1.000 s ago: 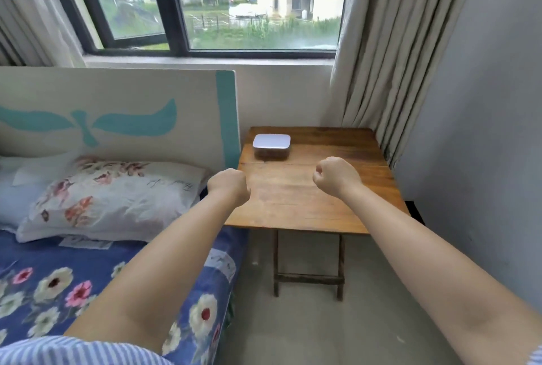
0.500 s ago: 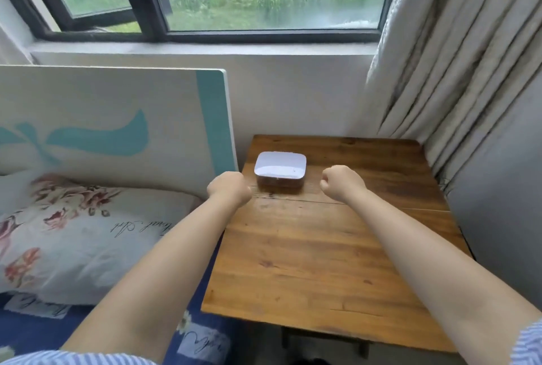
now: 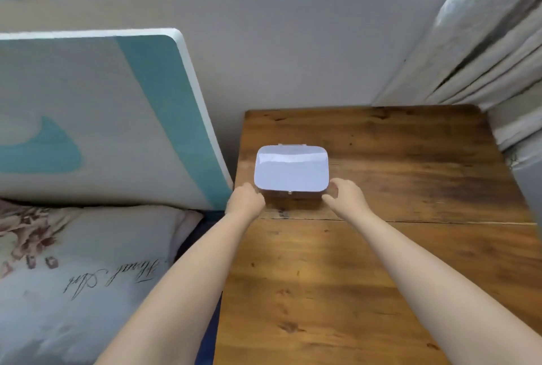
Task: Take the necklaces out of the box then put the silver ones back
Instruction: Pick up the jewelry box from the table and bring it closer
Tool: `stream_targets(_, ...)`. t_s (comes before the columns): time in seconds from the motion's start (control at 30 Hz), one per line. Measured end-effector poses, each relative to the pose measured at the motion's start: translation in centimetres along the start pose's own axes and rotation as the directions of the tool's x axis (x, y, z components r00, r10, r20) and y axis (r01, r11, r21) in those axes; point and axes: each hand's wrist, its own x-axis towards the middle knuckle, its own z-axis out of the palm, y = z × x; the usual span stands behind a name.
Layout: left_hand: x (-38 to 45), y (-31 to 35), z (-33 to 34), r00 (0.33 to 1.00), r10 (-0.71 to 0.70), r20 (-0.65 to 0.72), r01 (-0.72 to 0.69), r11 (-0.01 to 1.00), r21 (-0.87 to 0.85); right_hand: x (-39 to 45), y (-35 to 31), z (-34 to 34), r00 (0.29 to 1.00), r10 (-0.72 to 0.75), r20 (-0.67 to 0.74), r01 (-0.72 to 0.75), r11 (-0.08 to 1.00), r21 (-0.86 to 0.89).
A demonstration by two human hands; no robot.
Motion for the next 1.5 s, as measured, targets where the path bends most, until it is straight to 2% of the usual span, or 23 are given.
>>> stream_targets(0.07,2.0,-0.4,0.8,1.0,0.013,-0.015,-0.014,0.994,-0.111,1.1,0.0,0.8,1.0,-0.005,-0.001,0.005,0.998,0.062)
stream_targets(0.17,5.5,-0.8,2.3,0.998,-0.026,-0.061,0.015,0.983,-0.181,3.1,0.2,2.1,0.999,0.052,-0.006,-0.05,0.99,0.13)
stream_targets(0.27,7.3,-1.0,3.4,0.998,-0.026,-0.06,0.007,0.955,-0.297,3.7,0.4,3.3,0.989,0.124,-0.084,-0.106,0.976,0.192)
stream_targets(0.4,7.1,-1.3,4.0,0.989,-0.01,-0.148,-0.047,0.922,-0.383,3.1,0.4,4.3,0.972,0.171,-0.161,-0.125,0.958,0.258)
stream_targets(0.6,2.1,-3.4,5.8,0.992,-0.043,-0.12,-0.013,0.904,-0.428,-2.5,2.4,5.2,0.972,0.182,-0.151,-0.119,0.927,0.354)
stream_targets(0.73,-3.2,-5.3,8.2,0.991,-0.081,-0.107,0.033,0.921,-0.389,-7.8,4.9,6.0,0.976,0.169,-0.134,-0.106,0.918,0.382)
stream_targets(0.87,-9.2,-6.5,10.8,0.988,-0.119,-0.096,0.077,0.931,-0.356,-12.5,7.1,6.7,0.983,0.141,-0.121,-0.089,0.929,0.358)
stream_targets(1.03,-16.3,-8.1,14.0,0.984,-0.162,-0.072,0.122,0.915,-0.385,-18.7,9.7,7.6,0.991,0.131,-0.041,-0.115,0.956,0.269)
stream_targets(1.3,-22.0,-10.6,16.3,0.986,-0.141,0.085,0.162,0.919,-0.358,-26.2,11.9,8.9,0.979,0.201,0.046,-0.206,0.95,0.233)
stream_targets(1.37,-22.5,-10.8,16.0,0.979,-0.171,0.108,0.2,0.892,-0.406,-27.2,11.8,8.7,0.975,0.216,0.051,-0.222,0.944,0.243)
stream_targets(1.43,-22.8,-10.5,15.3,0.973,-0.209,0.096,0.228,0.824,-0.519,-27.8,11.3,8.3,0.977,0.212,0.028,-0.212,0.941,0.263)
stream_targets(1.5,-23.1,-10.1,14.2,0.978,-0.205,0.033,0.183,0.774,-0.606,-28.0,10.5,7.4,0.983,0.186,-0.01,-0.175,0.94,0.293)
